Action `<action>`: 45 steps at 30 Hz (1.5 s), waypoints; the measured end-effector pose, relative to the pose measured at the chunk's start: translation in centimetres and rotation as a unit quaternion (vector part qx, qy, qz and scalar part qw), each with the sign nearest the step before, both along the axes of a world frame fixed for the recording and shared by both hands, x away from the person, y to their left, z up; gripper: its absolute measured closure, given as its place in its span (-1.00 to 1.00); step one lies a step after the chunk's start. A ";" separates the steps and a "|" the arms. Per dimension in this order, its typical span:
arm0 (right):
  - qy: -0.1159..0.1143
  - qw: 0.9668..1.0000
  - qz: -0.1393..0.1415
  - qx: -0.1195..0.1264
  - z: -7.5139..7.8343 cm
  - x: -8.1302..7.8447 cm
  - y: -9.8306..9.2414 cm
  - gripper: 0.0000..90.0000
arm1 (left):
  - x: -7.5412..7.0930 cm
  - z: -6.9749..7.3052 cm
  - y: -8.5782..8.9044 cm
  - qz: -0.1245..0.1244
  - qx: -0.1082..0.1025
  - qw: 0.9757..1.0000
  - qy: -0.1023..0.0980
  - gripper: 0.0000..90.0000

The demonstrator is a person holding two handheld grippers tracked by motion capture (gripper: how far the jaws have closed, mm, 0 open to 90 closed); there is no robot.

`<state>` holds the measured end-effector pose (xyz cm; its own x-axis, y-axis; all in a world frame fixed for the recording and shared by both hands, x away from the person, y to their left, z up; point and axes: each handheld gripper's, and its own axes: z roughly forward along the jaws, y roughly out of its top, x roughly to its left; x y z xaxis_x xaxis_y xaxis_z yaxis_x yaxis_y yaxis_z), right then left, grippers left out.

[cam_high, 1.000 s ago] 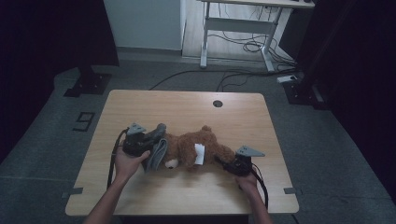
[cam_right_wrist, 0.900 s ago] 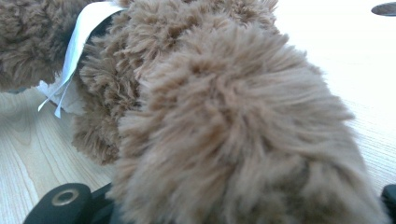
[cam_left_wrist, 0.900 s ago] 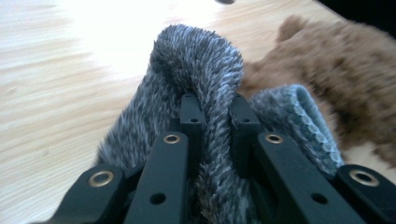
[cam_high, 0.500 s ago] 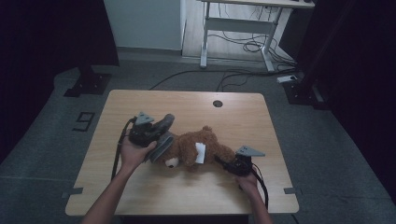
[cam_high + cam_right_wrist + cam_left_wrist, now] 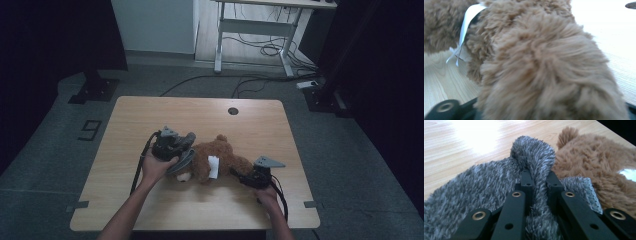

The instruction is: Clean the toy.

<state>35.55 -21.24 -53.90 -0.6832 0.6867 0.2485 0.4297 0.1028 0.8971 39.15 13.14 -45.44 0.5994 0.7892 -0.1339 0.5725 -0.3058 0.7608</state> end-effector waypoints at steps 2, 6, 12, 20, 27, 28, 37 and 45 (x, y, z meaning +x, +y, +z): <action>-0.001 1.000 0.004 0.008 0.4 -0.1 -0.3 -0.04 | -0.7 -0.2 0.1 -0.004 -0.003 1.000 -0.005 0.78; -0.018 1.000 0.003 0.025 1.6 -0.5 -1.2 -0.23 | -1.7 -0.7 0.2 -0.009 -0.010 1.000 -0.013 0.78; -0.041 0.998 0.008 0.037 3.9 -1.1 -1.9 -0.40 | -3.7 -1.0 0.3 -0.022 -0.008 0.999 -0.031 0.78; -0.041 0.997 0.031 0.055 6.4 -1.9 -2.4 -0.50 | -5.0 -1.3 0.4 -0.027 -0.018 0.999 -0.037 0.78; -0.010 0.998 0.043 0.039 6.3 -1.2 -0.8 -0.56 | -6.4 -1.5 0.3 -0.041 -0.025 0.998 -0.043 0.78; 0.001 0.998 0.050 0.032 6.0 -1.0 -0.2 -0.60 | -6.6 -1.6 0.4 -0.042 -0.028 0.998 -0.043 0.78; 0.068 0.992 0.103 -0.015 2.0 0.5 4.2 -0.88 | -7.9 -2.0 1.5 -0.054 -0.041 0.997 -0.034 0.78; 0.002 0.996 0.085 -0.015 1.3 -0.1 5.2 0.17 | -7.4 -2.1 1.7 -0.043 -0.055 0.997 -0.039 0.77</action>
